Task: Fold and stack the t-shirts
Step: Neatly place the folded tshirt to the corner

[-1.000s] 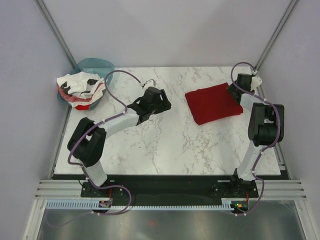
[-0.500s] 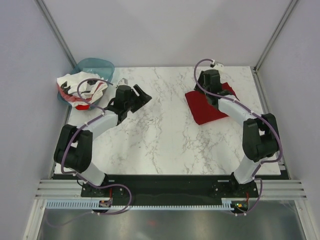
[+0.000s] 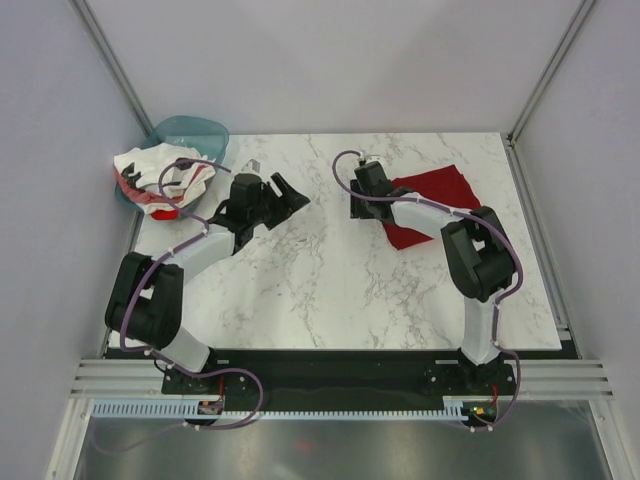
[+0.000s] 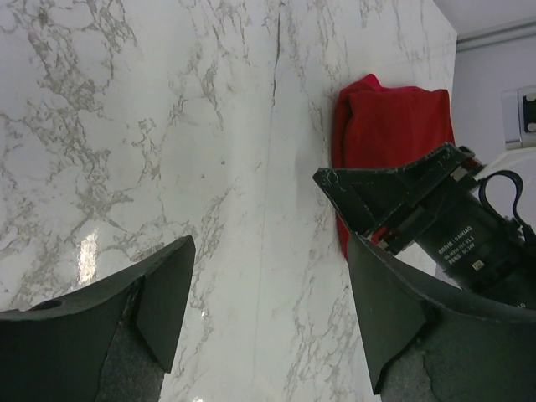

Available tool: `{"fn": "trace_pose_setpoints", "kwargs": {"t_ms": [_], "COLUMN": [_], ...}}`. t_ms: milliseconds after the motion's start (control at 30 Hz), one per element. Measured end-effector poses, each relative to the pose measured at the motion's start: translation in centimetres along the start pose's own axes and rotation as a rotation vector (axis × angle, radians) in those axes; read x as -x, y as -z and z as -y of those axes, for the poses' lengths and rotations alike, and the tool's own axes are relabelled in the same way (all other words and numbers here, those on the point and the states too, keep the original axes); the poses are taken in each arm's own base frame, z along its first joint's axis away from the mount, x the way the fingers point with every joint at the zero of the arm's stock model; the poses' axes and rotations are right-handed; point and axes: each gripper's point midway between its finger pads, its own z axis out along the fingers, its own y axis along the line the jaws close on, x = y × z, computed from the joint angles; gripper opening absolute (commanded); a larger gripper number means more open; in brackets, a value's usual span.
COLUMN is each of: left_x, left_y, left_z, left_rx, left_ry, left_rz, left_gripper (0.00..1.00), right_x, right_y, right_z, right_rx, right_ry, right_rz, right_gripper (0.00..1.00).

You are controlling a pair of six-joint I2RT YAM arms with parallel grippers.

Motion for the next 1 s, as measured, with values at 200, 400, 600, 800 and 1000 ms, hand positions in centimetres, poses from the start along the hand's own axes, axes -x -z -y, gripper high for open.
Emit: {"fn": "trace_pose_setpoints", "kwargs": {"t_ms": [200, 400, 600, 800, 1000], "left_x": [-0.4, -1.2, -1.4, -1.4, -0.9], "left_y": [0.0, -0.7, -0.9, -0.9, 0.3], "left_z": [0.2, -0.5, -0.7, -0.7, 0.2], "left_rx": [-0.016, -0.005, -0.001, -0.001, -0.028], "left_ry": [0.000, 0.005, 0.006, 0.005, -0.020], "left_rz": [-0.020, -0.048, -0.056, -0.056, -0.031], "left_gripper": [0.81, 0.80, 0.80, 0.80, 1.00], "right_x": [-0.3, -0.8, 0.6, 0.1, 3.2], "right_y": [-1.7, -2.7, -3.0, 0.0, 8.4], "right_z": [2.2, 5.5, 10.4, 10.3, 3.9], "right_rx": [-0.092, -0.164, -0.220, -0.203, -0.027], "right_ry": [0.013, -0.027, -0.151, -0.157, -0.078], "right_rz": [-0.043, -0.092, -0.080, -0.053, 0.160], "right_gripper": [0.51, 0.45, 0.61, 0.98, 0.98]}}
